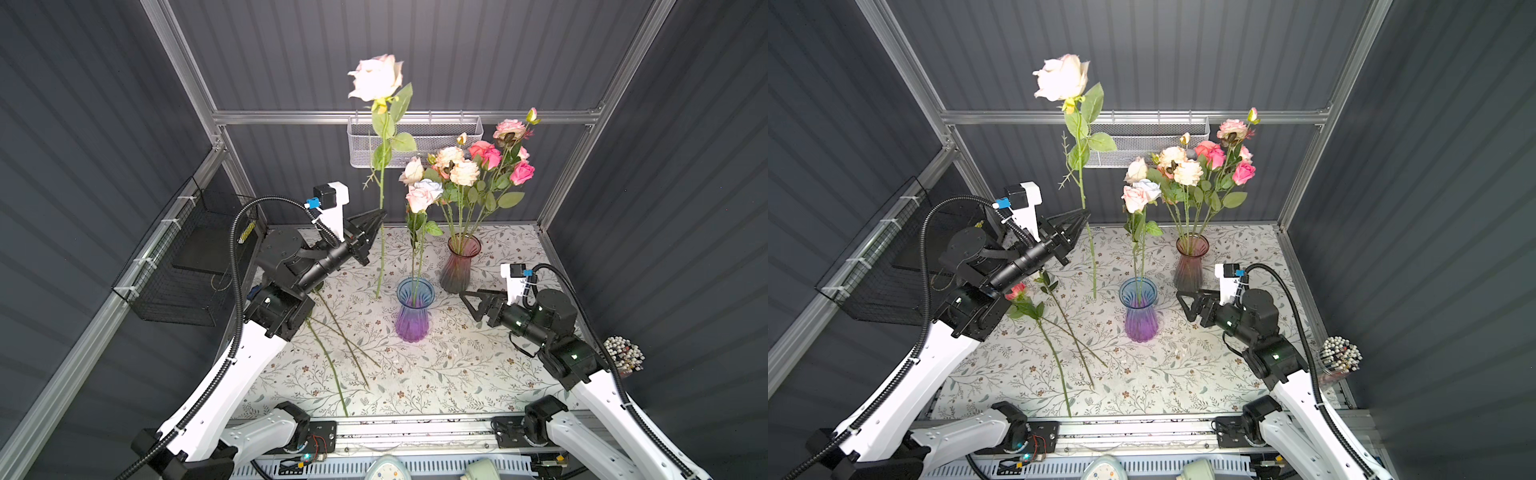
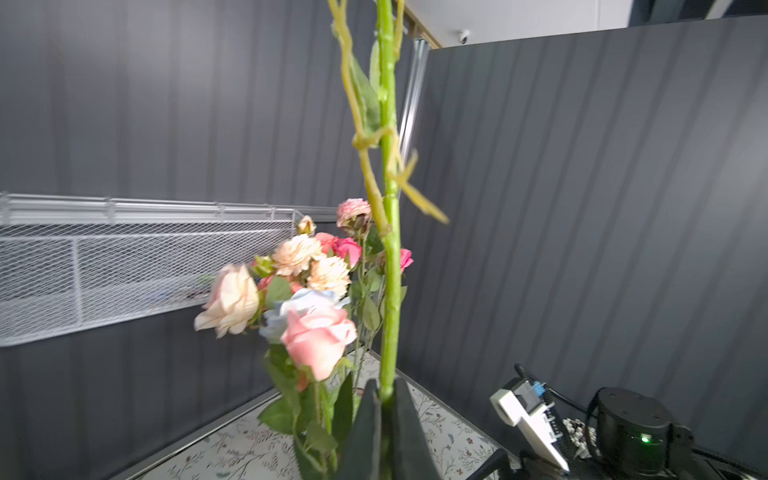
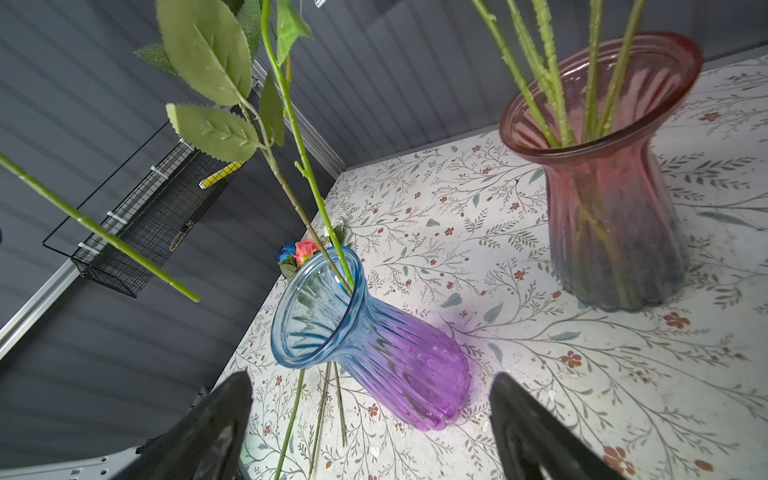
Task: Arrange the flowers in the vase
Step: 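Lift the white rose high with the left gripper over the blue-purple vase, then lower the white rose stem into the blue-purple vase and open the left gripper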
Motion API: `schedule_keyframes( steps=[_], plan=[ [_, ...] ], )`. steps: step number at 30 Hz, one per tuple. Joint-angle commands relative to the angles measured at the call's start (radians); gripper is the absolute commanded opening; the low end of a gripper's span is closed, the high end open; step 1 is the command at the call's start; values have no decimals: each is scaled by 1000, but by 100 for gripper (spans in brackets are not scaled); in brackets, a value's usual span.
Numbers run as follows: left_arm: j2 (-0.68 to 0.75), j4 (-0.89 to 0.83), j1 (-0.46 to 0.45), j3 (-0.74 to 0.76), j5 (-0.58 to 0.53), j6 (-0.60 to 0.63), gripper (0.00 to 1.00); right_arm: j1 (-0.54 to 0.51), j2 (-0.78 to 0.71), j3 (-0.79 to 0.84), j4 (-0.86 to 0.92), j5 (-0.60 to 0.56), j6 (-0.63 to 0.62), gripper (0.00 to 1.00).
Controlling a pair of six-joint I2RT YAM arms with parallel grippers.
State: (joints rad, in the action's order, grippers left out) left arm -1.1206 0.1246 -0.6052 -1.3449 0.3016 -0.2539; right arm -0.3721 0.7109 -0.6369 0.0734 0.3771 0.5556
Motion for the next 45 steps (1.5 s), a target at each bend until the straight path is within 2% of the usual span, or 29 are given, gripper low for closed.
schedule_keyframes(
  steps=[1,8,14,18,30,33,45],
  plan=[
    [-26,56,-54,-40,21,43,0,1,-20,-13,4,-15,-11,91],
    [-138,122,-189,-60,21,83,0,1,-22,-5,4,-29,-14,91],
    [-211,152,-247,-117,16,107,0,1,-27,3,16,-30,-23,91],
    [-234,165,-273,-130,13,110,0,2,-22,15,-1,-30,-17,91],
    [-292,155,-281,-112,-94,299,0,1,-23,25,0,-30,-15,91],
    [-311,168,-281,-84,-99,285,0,1,-27,31,-4,-30,-11,91],
    [-278,286,-281,216,-179,152,0,1,-13,45,-22,-30,-11,91]
  ],
)
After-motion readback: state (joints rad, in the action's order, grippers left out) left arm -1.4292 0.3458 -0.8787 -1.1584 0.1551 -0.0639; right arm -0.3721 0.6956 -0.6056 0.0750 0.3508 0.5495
